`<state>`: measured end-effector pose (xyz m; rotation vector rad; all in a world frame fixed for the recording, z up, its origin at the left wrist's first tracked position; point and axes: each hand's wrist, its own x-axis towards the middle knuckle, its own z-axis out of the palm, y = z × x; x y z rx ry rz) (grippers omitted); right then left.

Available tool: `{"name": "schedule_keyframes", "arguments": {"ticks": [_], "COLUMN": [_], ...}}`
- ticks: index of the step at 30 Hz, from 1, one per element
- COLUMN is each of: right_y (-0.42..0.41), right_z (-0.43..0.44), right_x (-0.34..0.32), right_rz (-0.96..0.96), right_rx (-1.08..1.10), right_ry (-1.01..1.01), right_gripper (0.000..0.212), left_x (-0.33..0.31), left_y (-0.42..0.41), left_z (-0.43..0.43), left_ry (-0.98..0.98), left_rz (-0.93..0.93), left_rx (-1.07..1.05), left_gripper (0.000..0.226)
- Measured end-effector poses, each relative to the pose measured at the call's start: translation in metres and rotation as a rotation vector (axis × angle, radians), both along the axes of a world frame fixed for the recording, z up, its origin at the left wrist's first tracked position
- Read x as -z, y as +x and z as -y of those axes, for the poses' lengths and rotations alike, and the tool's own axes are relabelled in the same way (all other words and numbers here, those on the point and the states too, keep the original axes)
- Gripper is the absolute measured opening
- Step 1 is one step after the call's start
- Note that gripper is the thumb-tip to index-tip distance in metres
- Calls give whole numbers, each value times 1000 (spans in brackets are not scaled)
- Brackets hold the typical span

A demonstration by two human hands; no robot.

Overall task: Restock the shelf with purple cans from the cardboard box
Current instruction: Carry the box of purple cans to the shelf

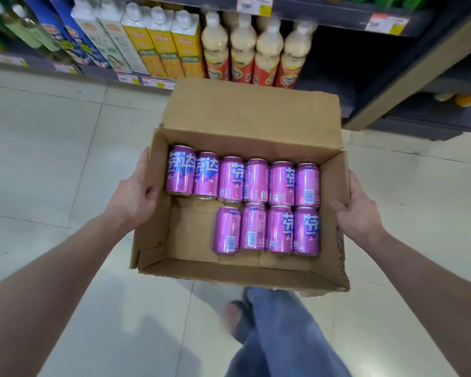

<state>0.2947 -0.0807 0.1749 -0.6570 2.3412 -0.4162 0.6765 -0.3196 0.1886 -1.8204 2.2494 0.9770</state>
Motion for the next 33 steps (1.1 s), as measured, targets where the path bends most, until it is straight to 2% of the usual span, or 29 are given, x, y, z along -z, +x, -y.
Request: {"name": "schedule_keyframes", "arguments": {"ticks": [11, 20, 33], "right_y": [81, 126, 186], "right_z": [144, 222, 297], "right_x": [29, 49, 149], "right_rz": [77, 49, 7], "right_rx": [-17, -17, 33], "right_ry": [67, 166, 186], "right_gripper": [76, 79, 78], "left_x": [17, 37, 148], "left_y": [76, 125, 163], "left_z": [131, 202, 295], "left_ry": [41, 53, 107], "left_rz": [91, 94, 79], "left_rx": [-37, -73, -47], "left_gripper": [91, 90, 88]}}
